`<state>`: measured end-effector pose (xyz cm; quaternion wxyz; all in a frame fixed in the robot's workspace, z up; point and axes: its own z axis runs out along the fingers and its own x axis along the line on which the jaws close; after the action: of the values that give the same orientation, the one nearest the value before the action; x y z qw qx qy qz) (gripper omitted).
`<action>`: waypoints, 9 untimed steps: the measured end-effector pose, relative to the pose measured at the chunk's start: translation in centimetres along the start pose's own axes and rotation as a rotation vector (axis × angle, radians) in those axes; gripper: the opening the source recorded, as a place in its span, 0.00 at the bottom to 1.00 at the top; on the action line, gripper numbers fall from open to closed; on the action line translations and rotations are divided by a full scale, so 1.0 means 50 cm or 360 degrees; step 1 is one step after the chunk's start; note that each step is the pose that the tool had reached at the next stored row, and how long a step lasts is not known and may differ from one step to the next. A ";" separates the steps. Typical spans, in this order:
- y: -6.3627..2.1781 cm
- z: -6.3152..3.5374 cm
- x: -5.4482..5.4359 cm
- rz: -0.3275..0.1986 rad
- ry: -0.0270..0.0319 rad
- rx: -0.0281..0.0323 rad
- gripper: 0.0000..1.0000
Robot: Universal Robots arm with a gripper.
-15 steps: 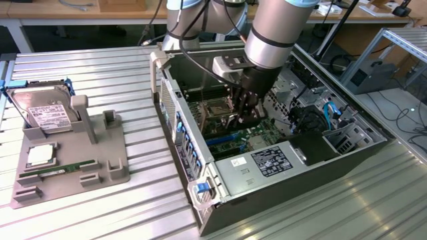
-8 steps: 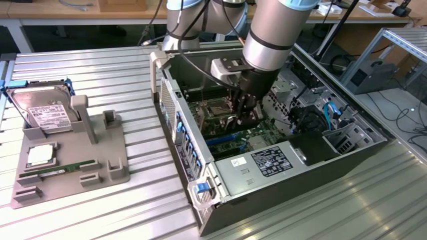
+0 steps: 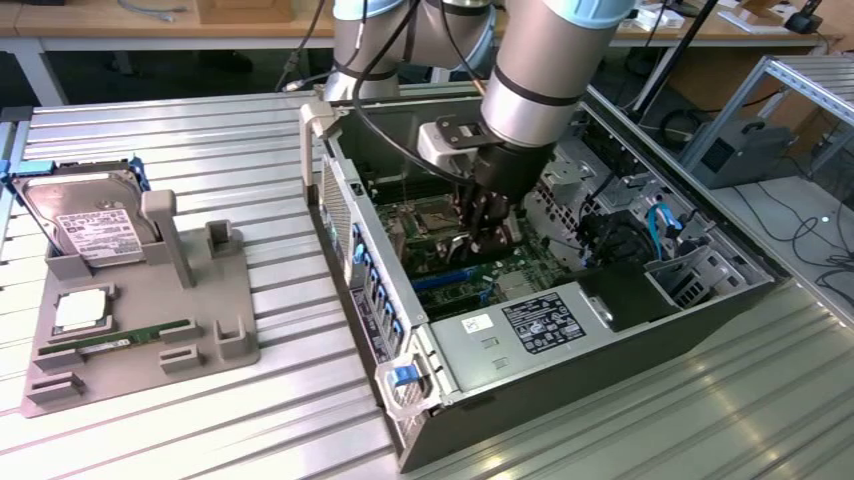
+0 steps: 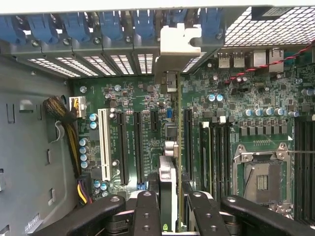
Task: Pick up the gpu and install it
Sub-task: 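Insert the gpu into the slot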
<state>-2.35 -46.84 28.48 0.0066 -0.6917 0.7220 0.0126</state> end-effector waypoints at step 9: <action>0.011 0.009 0.001 0.0000 0.00002 -0.00001 0.27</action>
<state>-2.92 -46.83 28.06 0.0065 -0.6917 0.7220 0.0125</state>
